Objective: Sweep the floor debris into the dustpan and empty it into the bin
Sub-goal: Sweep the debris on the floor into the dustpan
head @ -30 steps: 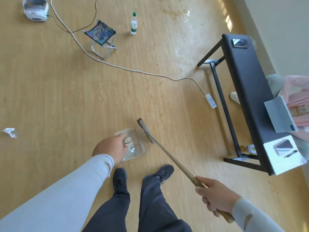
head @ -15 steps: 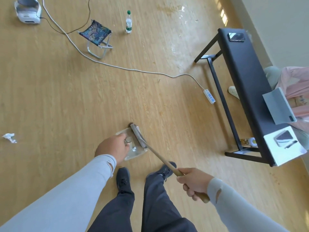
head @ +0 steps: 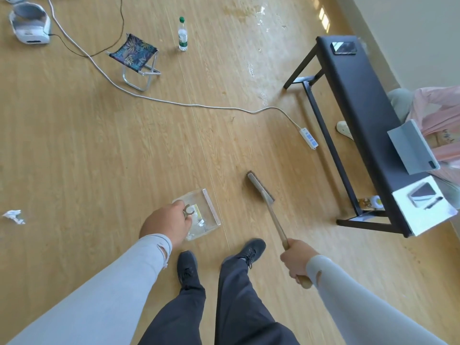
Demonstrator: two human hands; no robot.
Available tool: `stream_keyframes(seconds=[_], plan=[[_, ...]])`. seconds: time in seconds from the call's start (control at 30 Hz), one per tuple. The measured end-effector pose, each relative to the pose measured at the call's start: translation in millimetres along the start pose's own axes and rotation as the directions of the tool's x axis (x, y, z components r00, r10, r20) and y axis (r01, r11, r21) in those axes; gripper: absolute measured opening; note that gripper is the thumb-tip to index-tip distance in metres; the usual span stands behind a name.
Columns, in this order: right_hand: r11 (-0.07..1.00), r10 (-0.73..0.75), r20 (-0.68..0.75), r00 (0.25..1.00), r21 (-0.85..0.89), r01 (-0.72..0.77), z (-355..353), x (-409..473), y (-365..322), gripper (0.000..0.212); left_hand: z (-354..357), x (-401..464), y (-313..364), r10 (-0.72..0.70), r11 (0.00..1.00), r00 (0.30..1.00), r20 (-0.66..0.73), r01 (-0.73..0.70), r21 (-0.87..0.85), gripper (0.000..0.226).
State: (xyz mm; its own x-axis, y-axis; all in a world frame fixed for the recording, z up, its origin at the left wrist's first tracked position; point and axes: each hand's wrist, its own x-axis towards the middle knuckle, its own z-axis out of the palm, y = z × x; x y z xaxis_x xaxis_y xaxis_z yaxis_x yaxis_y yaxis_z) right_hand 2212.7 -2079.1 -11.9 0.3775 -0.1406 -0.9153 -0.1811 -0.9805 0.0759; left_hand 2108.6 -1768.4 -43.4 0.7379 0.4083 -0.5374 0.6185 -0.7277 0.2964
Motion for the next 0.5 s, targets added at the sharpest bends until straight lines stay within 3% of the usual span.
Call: stream_keyframes(seconds=[0.1, 0.17, 0.23, 0.27, 0.37, 0.5], plan=[[0.993, -0.052, 0.120, 0.991, -0.103, 0.065, 27.0, -8.7, -21.0, 0.032, -0.8, 1.3, -0.4, -0.001, 1.000, 1.000, 0.005, 0.001, 0.010, 0.029], [0.987, -0.125, 0.166, 0.978, -0.082, 0.140, 35.3, -25.1, -23.3, 0.025, -1.8, 1.9, -0.7, -0.007, 1.000, 1.000, 0.016, 0.007, 0.018, 0.028], [0.985, -0.159, 0.219, 0.963, -0.032, 0.170, 27.9, -41.9, -16.8, 0.032, -3.4, 2.6, 0.6, -0.018, 1.000, 1.000, 0.014, 0.017, 0.019, 0.027], [0.987, -0.158, 0.255, 0.954, 0.015, 0.160, 18.8, -49.2, -11.0, 0.036, -4.2, 2.5, 1.6, -0.022, 1.000, 1.000, 0.015, 0.022, 0.018, 0.028], [0.924, -0.129, 0.286, 0.949, 0.383, 0.010, -13.4, -68.4, 13.7, 0.040, -7.2, -0.4, 4.1, -0.031, 0.999, 0.999, 0.030, 0.030, 0.013, 0.035], [0.845, -0.124, 0.247, 0.961, 0.534, -0.028, -35.4, -93.3, 48.6, 0.039, -17.5, -4.9, -1.2, -0.060, 0.997, 0.991, 0.120, 0.064, -0.030, 0.044]])
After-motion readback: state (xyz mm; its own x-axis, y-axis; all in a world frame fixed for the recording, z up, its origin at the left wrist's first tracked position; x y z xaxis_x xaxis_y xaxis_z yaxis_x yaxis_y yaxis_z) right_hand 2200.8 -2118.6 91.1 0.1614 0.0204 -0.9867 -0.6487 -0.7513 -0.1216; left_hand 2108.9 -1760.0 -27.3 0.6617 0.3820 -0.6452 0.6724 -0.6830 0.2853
